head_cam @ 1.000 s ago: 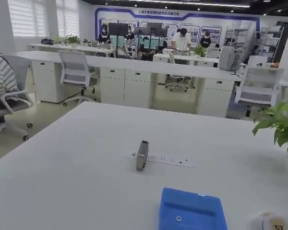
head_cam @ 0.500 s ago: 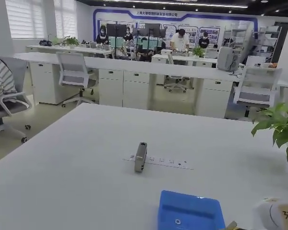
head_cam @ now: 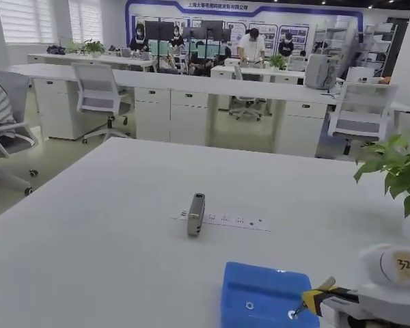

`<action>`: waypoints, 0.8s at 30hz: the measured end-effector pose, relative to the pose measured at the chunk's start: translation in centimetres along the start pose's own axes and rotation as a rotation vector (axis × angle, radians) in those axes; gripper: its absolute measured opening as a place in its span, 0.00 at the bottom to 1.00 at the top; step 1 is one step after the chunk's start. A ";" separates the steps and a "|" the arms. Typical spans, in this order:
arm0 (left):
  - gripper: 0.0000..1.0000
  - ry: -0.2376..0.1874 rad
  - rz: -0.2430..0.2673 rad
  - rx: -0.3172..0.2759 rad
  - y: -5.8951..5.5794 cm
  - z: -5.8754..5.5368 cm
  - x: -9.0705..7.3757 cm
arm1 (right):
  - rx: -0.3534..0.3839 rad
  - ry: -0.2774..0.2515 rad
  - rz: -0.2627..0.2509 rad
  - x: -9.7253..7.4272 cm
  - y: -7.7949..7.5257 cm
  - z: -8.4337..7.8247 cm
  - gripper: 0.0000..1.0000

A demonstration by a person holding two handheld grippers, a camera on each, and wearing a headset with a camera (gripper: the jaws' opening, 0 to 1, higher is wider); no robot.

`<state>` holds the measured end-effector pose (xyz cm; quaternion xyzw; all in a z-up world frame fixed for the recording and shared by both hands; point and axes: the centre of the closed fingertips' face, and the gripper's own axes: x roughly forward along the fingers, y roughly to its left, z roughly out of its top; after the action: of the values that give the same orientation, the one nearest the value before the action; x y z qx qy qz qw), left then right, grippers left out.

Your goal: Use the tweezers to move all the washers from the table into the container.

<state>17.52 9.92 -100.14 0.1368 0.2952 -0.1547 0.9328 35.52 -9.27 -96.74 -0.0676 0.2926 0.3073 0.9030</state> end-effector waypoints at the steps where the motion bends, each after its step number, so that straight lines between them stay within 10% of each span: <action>1: 0.82 0.002 -0.002 -0.001 0.0 0.0 0.0 | 0.001 0.004 -0.001 0.2 -0.1 -0.1 0.02; 24: 0.82 0.042 -0.011 0.008 -0.2 -0.6 0.3 | -0.010 0.113 -0.014 5.6 -1.5 -2.4 0.02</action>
<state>17.35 9.89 -100.84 0.1422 0.3150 -0.1580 0.9250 38.80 -8.31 -101.97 -0.0913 0.3411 0.2978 0.8869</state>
